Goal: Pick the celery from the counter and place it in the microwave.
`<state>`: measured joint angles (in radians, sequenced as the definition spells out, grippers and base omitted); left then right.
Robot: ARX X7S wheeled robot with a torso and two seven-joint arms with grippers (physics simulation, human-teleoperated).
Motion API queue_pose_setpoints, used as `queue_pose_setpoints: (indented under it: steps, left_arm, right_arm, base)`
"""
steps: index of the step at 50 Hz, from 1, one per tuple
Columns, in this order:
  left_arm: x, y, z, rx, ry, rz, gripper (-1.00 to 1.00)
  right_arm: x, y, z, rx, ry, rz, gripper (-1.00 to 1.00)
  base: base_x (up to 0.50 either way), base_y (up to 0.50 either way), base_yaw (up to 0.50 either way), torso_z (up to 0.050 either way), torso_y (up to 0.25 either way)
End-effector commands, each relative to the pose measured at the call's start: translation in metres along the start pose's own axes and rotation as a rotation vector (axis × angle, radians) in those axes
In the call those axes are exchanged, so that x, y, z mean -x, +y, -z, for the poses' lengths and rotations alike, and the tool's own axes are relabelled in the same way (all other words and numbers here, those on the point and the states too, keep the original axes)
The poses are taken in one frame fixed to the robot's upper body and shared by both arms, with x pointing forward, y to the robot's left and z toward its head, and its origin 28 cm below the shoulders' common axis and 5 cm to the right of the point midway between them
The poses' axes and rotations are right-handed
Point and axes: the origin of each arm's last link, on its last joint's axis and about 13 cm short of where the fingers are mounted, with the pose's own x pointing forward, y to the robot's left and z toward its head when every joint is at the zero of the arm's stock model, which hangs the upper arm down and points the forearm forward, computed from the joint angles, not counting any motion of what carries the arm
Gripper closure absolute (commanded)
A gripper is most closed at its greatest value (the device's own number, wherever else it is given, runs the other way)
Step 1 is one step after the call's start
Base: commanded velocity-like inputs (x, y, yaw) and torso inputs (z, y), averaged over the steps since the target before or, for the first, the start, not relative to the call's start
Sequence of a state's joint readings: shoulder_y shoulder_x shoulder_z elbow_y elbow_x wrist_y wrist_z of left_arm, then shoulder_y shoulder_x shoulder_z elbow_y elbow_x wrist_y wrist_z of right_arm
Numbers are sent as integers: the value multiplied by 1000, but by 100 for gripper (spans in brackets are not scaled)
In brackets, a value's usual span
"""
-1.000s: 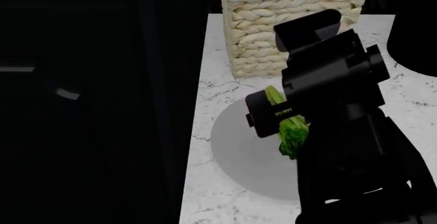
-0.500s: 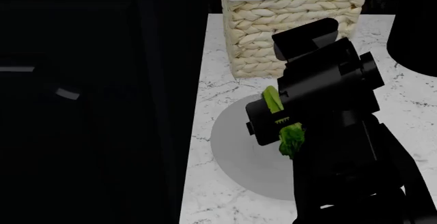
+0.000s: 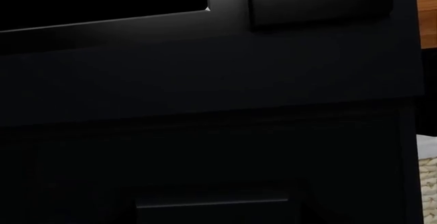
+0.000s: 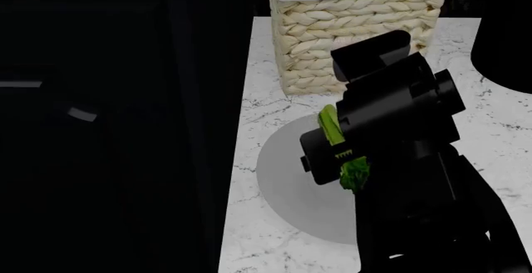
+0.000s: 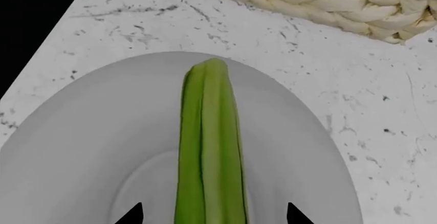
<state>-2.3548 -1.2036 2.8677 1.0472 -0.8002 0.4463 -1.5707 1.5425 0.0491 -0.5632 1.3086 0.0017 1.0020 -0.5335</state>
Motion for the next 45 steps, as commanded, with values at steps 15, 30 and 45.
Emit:
queue_pose_setpoints:
  steps: [15,30,45]
  left_arm:
    - [1,1,1,3,-2,-8,-100]
    - [2,1,2,4,0,-12,-100]
    - [-4,-1,-2,0,-6,-14,-100]
  right_arm:
    - [-2,-3,4,-21,-5,-15,100]
    - [51,-17,-43,-62,-275,-34,100]
    - [122,0,-39,-69,-621,-15,100]
  base:
    - [0,0,0,0,0]
    - [0,0,0,0,1]
    - [0,0,0,0,0]
